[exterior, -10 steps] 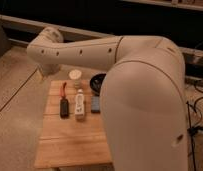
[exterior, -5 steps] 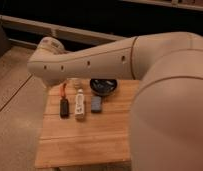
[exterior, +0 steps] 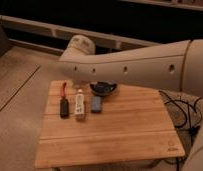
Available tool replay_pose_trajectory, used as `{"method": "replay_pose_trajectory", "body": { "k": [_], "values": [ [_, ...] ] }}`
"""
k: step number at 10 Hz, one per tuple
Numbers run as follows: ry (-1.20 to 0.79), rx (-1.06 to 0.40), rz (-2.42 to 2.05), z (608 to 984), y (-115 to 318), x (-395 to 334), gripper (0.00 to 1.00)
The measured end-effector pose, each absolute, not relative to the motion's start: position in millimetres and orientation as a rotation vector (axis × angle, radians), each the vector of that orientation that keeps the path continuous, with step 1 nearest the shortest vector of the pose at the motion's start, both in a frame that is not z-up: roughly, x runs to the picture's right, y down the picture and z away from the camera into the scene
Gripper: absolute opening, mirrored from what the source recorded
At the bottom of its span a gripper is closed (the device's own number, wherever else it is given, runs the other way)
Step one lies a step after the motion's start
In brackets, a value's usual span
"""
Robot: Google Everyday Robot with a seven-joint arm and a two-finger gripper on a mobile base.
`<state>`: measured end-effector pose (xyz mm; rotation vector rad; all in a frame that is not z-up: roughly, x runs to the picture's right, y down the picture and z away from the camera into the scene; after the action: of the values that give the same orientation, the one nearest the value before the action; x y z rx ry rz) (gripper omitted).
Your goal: Move the arm in a circular motion
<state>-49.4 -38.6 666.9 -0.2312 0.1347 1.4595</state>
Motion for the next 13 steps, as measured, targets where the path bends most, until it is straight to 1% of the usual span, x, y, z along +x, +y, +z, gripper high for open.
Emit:
{"method": "replay_pose_trajectory", "body": {
  "k": [3,6,9,11,13],
  "values": [
    [0.154,-0.259,1.562,696.4,-72.5,-6.9,0.65],
    [0.192,-0.278,1.55,723.2,-99.7,5.1,0.65],
    [0.206,-0.293,1.408,739.1,-119.0,-45.2,0.65],
    [0.18,-0.323,1.283,743.6,-121.3,-106.3,0.65],
    [0.137,-0.359,1.219,741.8,-116.3,-150.8,0.65]
  ]
}}
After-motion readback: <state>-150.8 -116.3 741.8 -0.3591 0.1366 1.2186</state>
